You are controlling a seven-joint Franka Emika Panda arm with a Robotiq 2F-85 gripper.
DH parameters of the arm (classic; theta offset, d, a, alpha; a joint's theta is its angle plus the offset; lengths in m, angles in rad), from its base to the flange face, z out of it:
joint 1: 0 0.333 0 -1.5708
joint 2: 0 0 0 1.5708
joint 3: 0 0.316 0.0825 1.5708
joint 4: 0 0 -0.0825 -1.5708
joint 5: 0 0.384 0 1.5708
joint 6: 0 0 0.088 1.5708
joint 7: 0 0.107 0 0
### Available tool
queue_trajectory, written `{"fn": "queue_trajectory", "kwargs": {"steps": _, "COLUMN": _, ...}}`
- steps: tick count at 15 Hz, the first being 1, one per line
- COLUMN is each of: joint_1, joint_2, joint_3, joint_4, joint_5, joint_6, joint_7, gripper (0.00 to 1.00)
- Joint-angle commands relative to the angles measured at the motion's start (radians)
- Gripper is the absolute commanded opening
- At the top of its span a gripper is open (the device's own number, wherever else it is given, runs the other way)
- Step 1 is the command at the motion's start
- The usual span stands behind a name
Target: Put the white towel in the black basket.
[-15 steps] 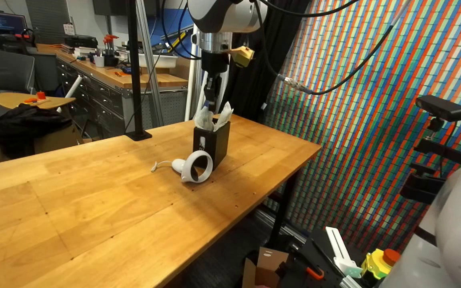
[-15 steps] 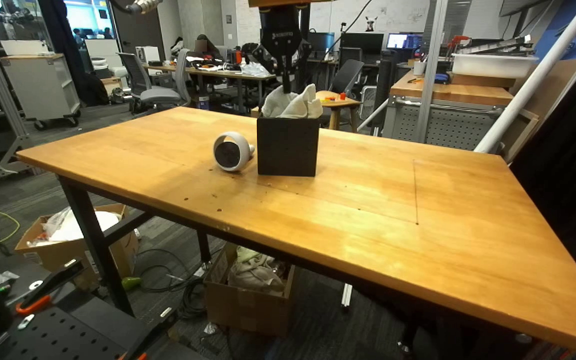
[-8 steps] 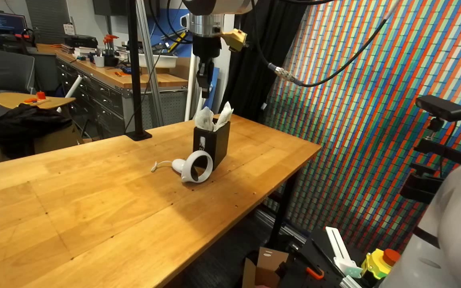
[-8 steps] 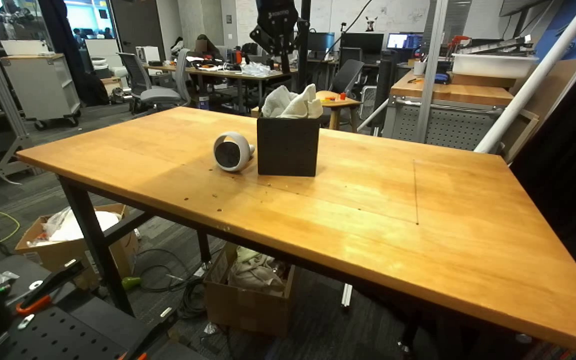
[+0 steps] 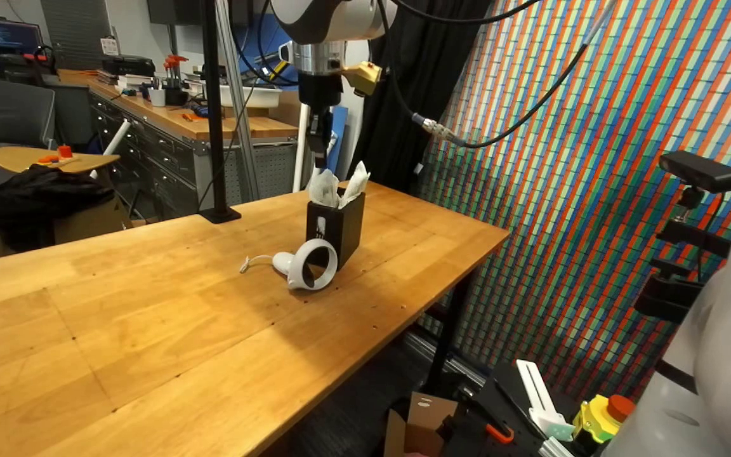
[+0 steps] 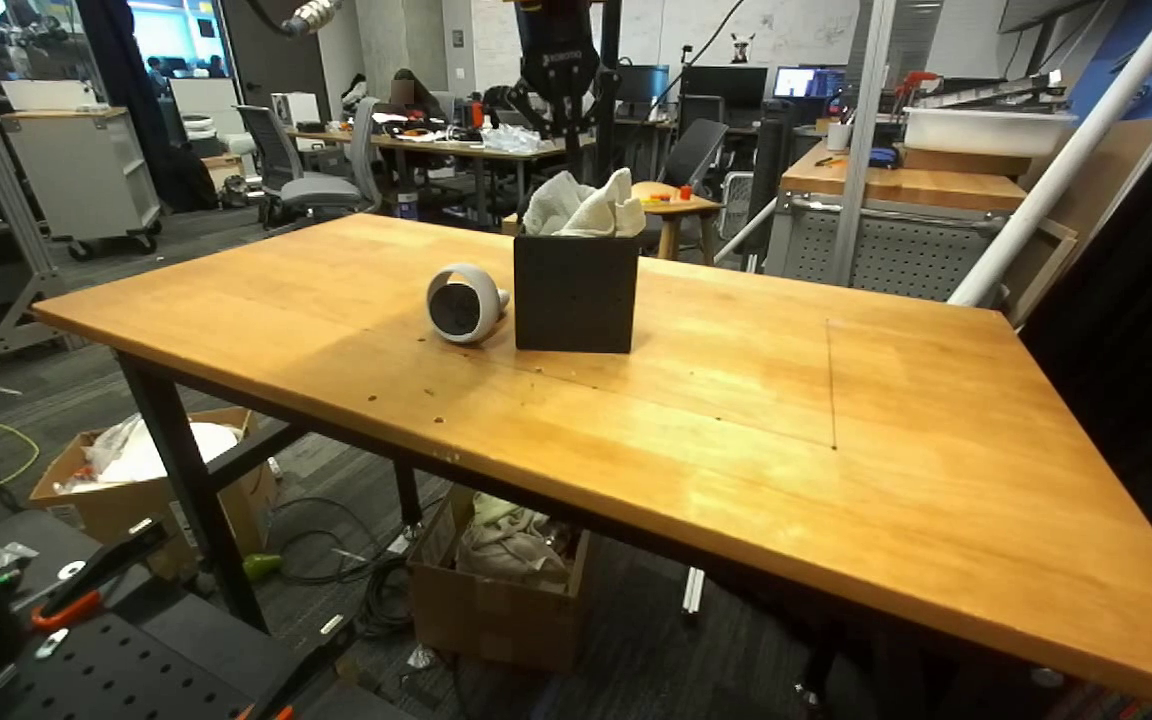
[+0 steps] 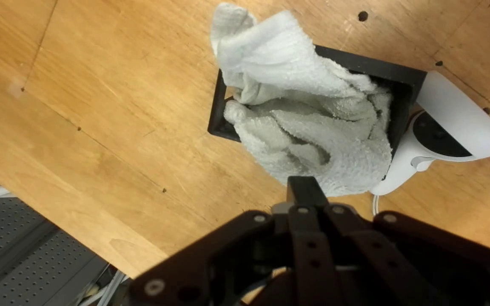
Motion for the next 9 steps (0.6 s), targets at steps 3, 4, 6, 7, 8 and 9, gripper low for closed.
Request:
{"fn": "queue_trajectory", "kwargs": {"steps": 3, "joint_1": -0.012, "joint_2": 0.019, "joint_3": 0.007, "joint_4": 0.006, "joint_5": 0.014, "joint_6": -0.003, "joint_7": -0.011, "gripper": 0.0}}
{"fn": "queue_trajectory", "kwargs": {"steps": 4, "joint_1": -0.014, "joint_2": 0.012, "joint_3": 0.006, "joint_4": -0.008, "joint_5": 0.018, "joint_6": 0.002, "joint_7": -0.008, "gripper": 0.0}}
{"fn": "queue_trajectory", "kwargs": {"steps": 6, "joint_1": -0.021, "joint_2": 0.0, "joint_3": 0.004, "joint_4": -0.037, "joint_5": 0.03, "joint_6": 0.012, "joint_7": -0.003, "gripper": 0.0}}
{"fn": "queue_trajectory", "kwargs": {"steps": 7, "joint_1": -0.025, "joint_2": -0.004, "joint_3": 0.002, "joint_4": -0.05, "joint_5": 0.038, "joint_6": 0.017, "joint_7": -0.001, "gripper": 0.0}}
{"fn": "queue_trajectory", "kwargs": {"steps": 8, "joint_1": -0.03, "joint_2": -0.007, "joint_3": 0.001, "joint_4": -0.067, "joint_5": 0.05, "joint_6": 0.022, "joint_7": -0.002, "gripper": 0.0}}
{"fn": "queue_trajectory", "kwargs": {"steps": 9, "joint_1": -0.035, "joint_2": -0.009, "joint_3": 0.0, "joint_4": -0.08, "joint_5": 0.06, "joint_6": 0.026, "joint_7": -0.002, "gripper": 0.0}}
